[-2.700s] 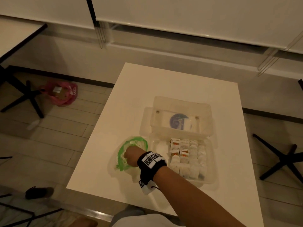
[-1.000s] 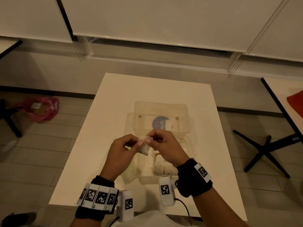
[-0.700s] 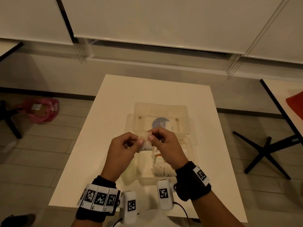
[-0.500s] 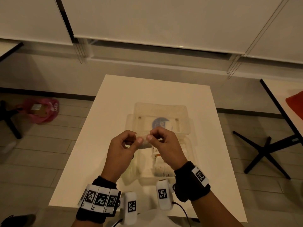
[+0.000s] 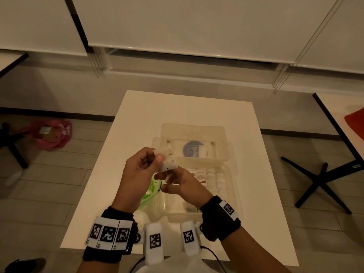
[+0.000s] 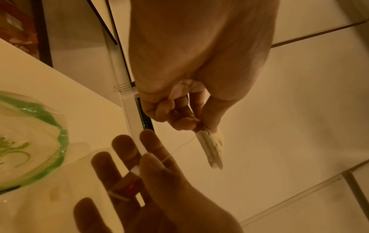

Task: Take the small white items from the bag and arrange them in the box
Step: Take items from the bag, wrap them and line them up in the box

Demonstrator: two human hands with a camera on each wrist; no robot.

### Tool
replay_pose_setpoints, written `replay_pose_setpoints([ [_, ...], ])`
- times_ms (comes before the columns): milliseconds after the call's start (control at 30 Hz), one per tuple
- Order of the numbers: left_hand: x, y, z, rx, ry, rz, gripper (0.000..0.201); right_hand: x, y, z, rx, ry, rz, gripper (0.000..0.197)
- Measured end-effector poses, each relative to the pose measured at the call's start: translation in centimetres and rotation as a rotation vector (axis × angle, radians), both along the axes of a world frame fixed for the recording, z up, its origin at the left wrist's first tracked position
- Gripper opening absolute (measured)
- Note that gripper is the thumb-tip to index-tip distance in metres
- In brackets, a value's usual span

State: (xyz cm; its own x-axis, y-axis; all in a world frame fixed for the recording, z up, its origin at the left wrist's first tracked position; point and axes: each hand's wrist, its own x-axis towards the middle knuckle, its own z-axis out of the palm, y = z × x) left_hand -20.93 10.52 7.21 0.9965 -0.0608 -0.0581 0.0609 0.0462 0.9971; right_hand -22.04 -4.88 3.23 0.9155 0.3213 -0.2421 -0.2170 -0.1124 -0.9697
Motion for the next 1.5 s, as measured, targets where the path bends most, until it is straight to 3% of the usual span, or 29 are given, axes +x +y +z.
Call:
replay_pose_setpoints([
  [133,0.4,0.5,0.2,0.028,-0.011,0.054,0.009,-0.4,0.5,-0.1,0.037,0.017,0.007,0.026],
  [433,0.8,0.5,-1.2,0.321,-0.153,0.192,0.007,-2.3,-0.1,2.8,-0.001,-0.005,-0.193,0.034],
  [567,0.4,0.1,-1.8,0.434,-0.212,0.158,0.008,-2.2,-0.6,4.8,-0.063,-0.062,-0.194,0.028],
  [667,0.1,-0.1,-1.8,0.477,-0.265,0.085,0.009,-1.1,-1.0,5.8,0.037,-0.030,-0.234,0.022],
  [933,0.2,-0.2,-1.9,0.428,-0.257,-0.006,0.006,0.9,-1.5,6.6,0.204,0.088,-0.278,0.021],
  [1200,0.1,-0.3,-2.1,0.427,-0.214,-0.081,0.013,1.2,-1.1,4.5,-0.130,-0.238,-0.358,0.005],
  [1333,0.0,-0.4,-2.2,0.459,-0.183,-0.125,0.016,1.6,-1.4,4.4,0.011,-0.179,-0.373,0.008],
  [1500,-0.3,-0.6,-1.6,0.338,-0.137,-0.119,0.009,1.6,-1.1,4.1,0.082,-0.144,-0.465,0.010],
])
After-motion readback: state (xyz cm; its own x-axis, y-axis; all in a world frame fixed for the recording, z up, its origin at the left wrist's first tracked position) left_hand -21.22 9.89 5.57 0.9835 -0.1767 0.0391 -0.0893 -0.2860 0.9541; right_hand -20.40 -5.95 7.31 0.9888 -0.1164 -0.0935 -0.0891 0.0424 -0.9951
